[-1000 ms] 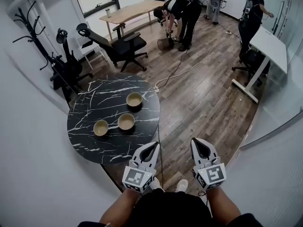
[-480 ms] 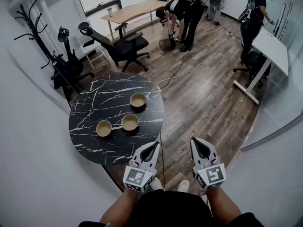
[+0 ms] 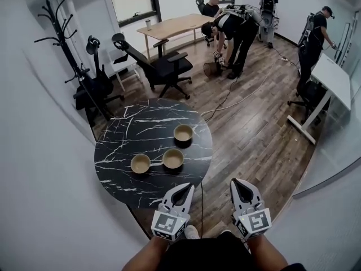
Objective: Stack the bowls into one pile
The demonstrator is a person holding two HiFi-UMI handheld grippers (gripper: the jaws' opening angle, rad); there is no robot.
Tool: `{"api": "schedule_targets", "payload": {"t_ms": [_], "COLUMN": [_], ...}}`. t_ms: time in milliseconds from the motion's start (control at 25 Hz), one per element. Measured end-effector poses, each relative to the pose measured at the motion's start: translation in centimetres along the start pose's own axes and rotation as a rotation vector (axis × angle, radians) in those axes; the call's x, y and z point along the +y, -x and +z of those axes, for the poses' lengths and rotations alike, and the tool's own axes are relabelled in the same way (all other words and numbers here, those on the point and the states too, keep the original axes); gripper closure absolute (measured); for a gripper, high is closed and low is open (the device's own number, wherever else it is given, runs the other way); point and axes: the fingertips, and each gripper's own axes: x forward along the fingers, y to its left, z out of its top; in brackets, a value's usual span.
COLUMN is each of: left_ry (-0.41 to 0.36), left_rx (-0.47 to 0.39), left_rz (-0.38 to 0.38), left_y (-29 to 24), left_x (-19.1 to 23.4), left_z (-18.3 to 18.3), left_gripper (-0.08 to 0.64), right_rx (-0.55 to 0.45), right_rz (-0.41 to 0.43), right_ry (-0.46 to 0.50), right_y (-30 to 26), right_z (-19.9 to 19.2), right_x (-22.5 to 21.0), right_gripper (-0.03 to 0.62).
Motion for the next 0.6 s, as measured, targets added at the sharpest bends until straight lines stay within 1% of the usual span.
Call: {"api": "schedule_targets", "payload": {"t_ms": [240, 360, 600], "left_ry": [-0.01, -0.002, 0.006], "left_rx": [-0.022, -0.017, -0.009], "left_rz": [0.051, 0.077, 0.133], "left_y": [1.9, 2.2, 2.2], "left_x": [2.3, 3.6, 6.0], "left_z": [0.5, 0.2, 0.0], "left_gripper": [0.546, 0.546, 0.546], "right_rx": [-0.009, -0.018, 0.004], "right_rz": [0.062, 0.082, 0.126], "right_ry": [0.016, 0.003, -0.002], "right_y": [-2.2, -3.5, -6.4], "right_z": [0.4, 0.1, -0.3], "right_x": [2.6, 3.0, 3.7], "right_gripper": [0.583, 0.583, 0.583]}}
